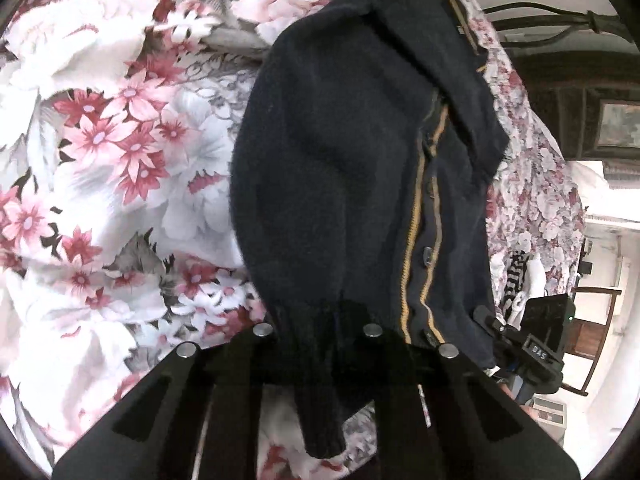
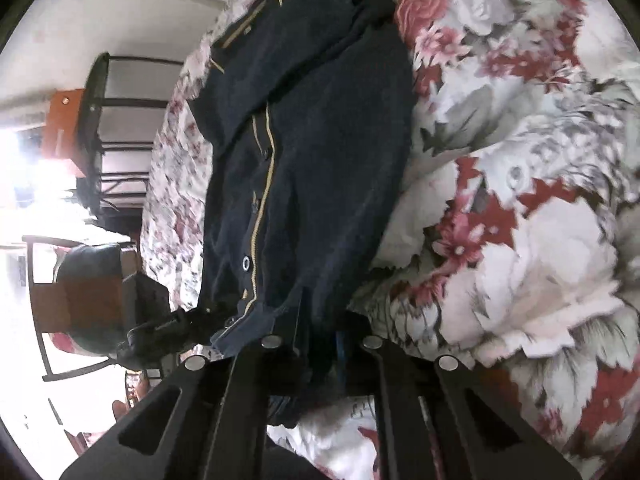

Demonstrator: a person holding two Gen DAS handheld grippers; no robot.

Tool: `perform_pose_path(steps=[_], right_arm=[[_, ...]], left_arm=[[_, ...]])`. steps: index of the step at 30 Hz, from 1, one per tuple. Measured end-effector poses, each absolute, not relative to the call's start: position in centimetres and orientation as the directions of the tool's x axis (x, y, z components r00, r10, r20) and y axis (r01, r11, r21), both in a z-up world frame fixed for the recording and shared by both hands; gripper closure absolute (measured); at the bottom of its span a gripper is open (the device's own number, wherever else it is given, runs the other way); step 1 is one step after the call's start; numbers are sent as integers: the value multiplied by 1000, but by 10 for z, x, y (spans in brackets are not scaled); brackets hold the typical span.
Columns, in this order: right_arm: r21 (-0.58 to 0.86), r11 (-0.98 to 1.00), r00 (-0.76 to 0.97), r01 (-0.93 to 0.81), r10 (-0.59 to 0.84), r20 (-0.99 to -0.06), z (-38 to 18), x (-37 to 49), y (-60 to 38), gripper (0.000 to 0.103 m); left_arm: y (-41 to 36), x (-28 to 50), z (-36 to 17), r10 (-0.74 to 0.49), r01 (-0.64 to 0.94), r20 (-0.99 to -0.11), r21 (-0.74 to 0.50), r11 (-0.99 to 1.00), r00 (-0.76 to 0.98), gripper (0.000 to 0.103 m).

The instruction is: Fold small clothes

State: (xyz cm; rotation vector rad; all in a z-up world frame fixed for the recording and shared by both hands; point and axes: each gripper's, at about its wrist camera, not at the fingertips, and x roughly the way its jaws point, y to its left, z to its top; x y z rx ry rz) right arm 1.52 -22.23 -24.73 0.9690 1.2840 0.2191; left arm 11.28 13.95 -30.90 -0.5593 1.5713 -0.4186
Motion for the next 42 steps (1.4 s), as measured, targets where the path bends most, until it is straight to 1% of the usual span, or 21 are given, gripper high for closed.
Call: perform_pose_path(steps=[1, 3, 6, 11, 13, 19, 20, 23, 25, 30, 36, 42], right_arm=[[712, 603, 332, 359, 631, -702, -244, 13, -223, 94], [736, 570, 366, 364, 639, -676, -237, 6, -230, 94], [768, 528, 420, 363, 643, -641, -223, -1, -245, 94], [796, 483, 452, 365, 656, -605, -212, -14, -267, 94], [796, 473, 446, 379, 660, -604, -215, -22, -272, 94], [774, 463, 399, 431, 672, -624, -238, -38, -272, 92], [776, 464, 393, 426, 678, -621, -240, -38, -272, 93], [774, 487, 376, 405, 683, -626, -237, -37, -268, 90], [768, 504, 379, 396, 672, -637, -235, -37, -266, 93], [782, 495, 435, 378, 651, -622, -223, -39, -266, 94], [819, 474, 493, 323, 654, -573, -191, -9, -270, 94], [839, 458, 522, 295, 659, -542, -173, 25, -283, 94]], left_arm=[[139, 111, -304, -582, -89, -813, -578, 811, -23, 93], [136, 106, -295, -592, -73, -805, -589, 804, -28, 97], [131, 96, -283, -611, -56, -791, -608, 792, -45, 98], [118, 75, -274, -634, -61, -769, -631, 773, -86, 98], [116, 68, -272, -628, -65, -773, -625, 778, -86, 98], [131, 57, -279, -675, -150, -733, -661, 736, -80, 97], [133, 57, -281, -681, -163, -728, -664, 729, -81, 97], [134, 58, -284, -676, -178, -731, -656, 734, -92, 97], [131, 60, -282, -657, -160, -748, -640, 751, -93, 97], [127, 68, -268, -619, -123, -783, -610, 782, -53, 97], [121, 98, -233, -643, -89, -764, -645, 759, 45, 98], [107, 138, -203, -641, -51, -759, -649, 759, 110, 97]])
